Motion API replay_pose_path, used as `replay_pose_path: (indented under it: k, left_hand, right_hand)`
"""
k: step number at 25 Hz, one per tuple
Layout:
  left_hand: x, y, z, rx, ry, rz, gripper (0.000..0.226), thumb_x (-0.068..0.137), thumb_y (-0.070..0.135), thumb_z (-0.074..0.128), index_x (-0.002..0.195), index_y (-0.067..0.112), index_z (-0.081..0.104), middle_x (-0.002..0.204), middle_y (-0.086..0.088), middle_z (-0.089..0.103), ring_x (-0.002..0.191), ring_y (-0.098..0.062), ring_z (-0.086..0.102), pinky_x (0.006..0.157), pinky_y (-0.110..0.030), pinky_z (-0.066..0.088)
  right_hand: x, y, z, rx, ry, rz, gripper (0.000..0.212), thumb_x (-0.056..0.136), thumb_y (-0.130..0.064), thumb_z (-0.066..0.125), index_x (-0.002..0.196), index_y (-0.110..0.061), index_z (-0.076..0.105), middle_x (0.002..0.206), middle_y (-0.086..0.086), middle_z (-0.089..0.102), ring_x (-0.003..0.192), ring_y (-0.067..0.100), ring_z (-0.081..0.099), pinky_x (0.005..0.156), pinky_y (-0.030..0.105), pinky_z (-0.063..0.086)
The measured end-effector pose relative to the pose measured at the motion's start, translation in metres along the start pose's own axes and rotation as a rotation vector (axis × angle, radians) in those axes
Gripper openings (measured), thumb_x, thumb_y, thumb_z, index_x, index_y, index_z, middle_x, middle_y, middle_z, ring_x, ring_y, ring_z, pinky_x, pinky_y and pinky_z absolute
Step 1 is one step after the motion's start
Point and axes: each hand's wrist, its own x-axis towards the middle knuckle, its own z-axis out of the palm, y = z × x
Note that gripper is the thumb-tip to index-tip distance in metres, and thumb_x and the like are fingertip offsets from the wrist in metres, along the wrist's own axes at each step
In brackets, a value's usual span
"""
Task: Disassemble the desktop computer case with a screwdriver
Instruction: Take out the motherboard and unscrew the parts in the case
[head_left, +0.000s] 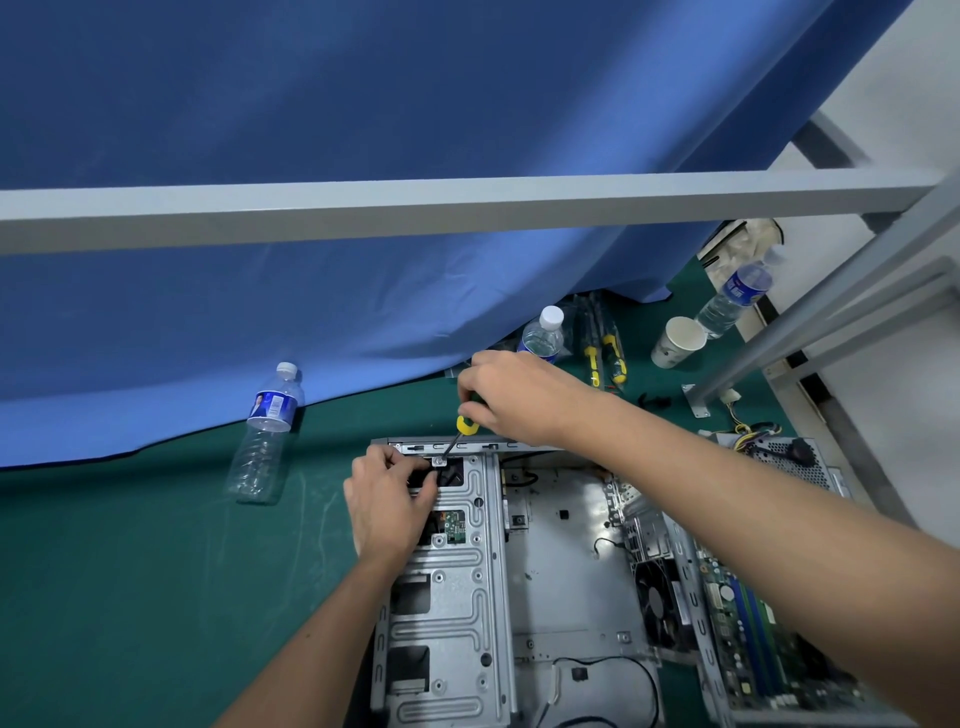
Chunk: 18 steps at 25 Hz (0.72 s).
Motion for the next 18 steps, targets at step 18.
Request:
replay_pose_path:
  k: [18]
  left_hand:
    - [0.000,0.000,0.001,0.006,0.014,0.009,0.016,0.081,0.035,0.076,0.095,0.026,0.077,0.094,0.006,0.048,0.093,-0.020,0.045,0.080,-0.035,0.033]
  right_hand:
    - [0.007,-0.013,0.003,-0.267,0.011,-0.113,0.024,0.100,-0.029,0.049,0.107,-0.009,0.061,0.105,0.009,0.057,0.092,0.031,0.061,0.068,0.033,0.039]
